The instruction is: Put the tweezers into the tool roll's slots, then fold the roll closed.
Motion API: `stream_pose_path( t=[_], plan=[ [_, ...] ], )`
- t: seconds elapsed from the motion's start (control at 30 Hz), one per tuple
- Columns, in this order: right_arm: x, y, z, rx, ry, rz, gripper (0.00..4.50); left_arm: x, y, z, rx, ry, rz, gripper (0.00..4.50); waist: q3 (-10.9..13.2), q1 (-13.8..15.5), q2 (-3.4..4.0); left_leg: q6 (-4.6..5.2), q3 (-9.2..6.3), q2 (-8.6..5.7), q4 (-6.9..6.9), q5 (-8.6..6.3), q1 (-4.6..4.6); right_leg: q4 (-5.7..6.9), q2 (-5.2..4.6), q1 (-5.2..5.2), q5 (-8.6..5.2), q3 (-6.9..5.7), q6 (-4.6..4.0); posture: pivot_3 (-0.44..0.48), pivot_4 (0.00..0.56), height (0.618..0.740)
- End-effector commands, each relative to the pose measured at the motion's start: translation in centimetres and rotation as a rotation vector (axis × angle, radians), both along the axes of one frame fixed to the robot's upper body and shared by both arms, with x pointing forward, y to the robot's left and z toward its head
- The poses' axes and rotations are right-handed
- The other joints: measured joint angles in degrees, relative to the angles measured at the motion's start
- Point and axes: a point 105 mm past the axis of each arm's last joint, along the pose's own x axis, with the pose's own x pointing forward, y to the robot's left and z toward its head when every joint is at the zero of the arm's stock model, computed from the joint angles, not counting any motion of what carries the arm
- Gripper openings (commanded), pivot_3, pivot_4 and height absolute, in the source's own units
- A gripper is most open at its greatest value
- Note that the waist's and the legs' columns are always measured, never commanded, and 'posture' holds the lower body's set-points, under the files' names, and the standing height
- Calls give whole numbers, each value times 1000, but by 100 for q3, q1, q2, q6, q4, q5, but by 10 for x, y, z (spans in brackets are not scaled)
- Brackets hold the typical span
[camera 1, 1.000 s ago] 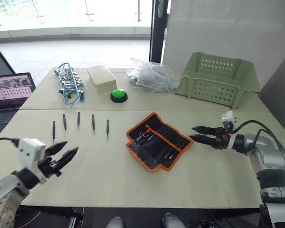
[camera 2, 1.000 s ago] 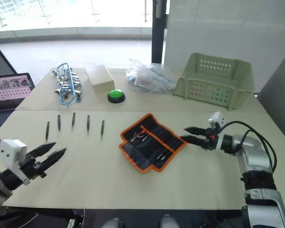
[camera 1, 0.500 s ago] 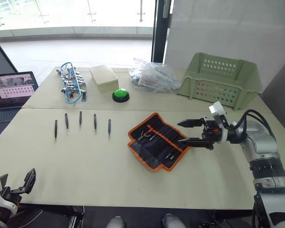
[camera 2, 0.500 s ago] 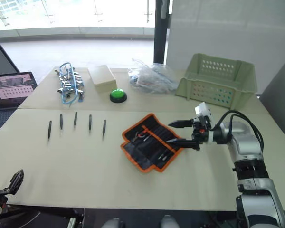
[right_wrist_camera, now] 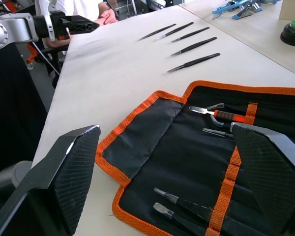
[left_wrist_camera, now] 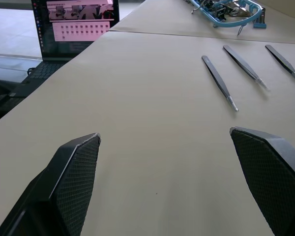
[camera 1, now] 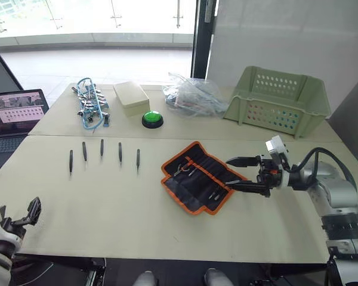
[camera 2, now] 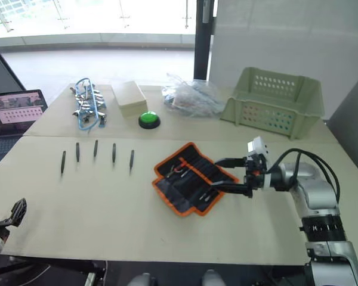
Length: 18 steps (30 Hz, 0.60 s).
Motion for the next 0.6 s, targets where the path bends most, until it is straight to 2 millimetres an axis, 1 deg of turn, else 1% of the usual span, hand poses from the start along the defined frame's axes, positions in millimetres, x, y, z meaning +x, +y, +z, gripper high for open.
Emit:
stream_pose_path(
  t=[0.03,0.17,0.3,0.33,0.37,0.43,0.5,0.57,0.6],
  plan=[
    [-7,-4,19,26,-65,-22,4496,16,0,2,42,33,1,4475,0,-8,0,0,0,0,0,0,0,0,0,0,0,0,0,0,150,740],
    [-13,-14,22,30,-77,-81,4496,42,1,3,2,44,1,4475,0,-24,0,0,-2,1,0,0,1,5,3,-1,0,0,0,0,150,740],
    [-20,-19,16,19,-81,-112,4496,64,3,-4,-49,86,13,4475,-1,-32,-5,0,-1,0,0,0,0,6,2,-1,0,0,0,0,150,740],
    [-21,-20,16,21,-81,-119,4496,70,1,-4,-32,97,-1,4475,-1,-35,-5,0,-1,0,0,0,1,7,3,-1,0,0,0,0,150,740],
    [-21,-20,15,24,-80,-129,4496,79,-1,-5,-47,94,-5,4475,-1,-40,-5,0,-1,0,0,0,1,7,3,-2,0,0,0,0,150,740],
    [-21,-21,15,27,-78,-142,4496,89,-3,-7,-63,93,-6,4475,0,-33,-5,0,-1,-3,1,0,1,10,0,-1,0,0,1,0,150,740],
    [-21,-24,14,24,-80,-157,4496,104,-11,-12,-77,121,-20,4475,0,-25,-6,-1,-1,-3,1,1,1,9,0,-1,1,0,1,0,150,740],
    [-21,-26,13,22,-82,-166,4496,114,-15,-16,-83,143,-24,4475,-1,-17,-8,-1,-3,-3,2,1,1,10,1,-2,1,-1,2,0,150,740],
    [-22,-27,13,22,-83,-171,4496,119,-16,-21,-95,161,-15,4475,-1,-12,-8,-1,-3,-4,2,1,0,9,0,-2,1,-1,2,0,150,740]
  ],
)
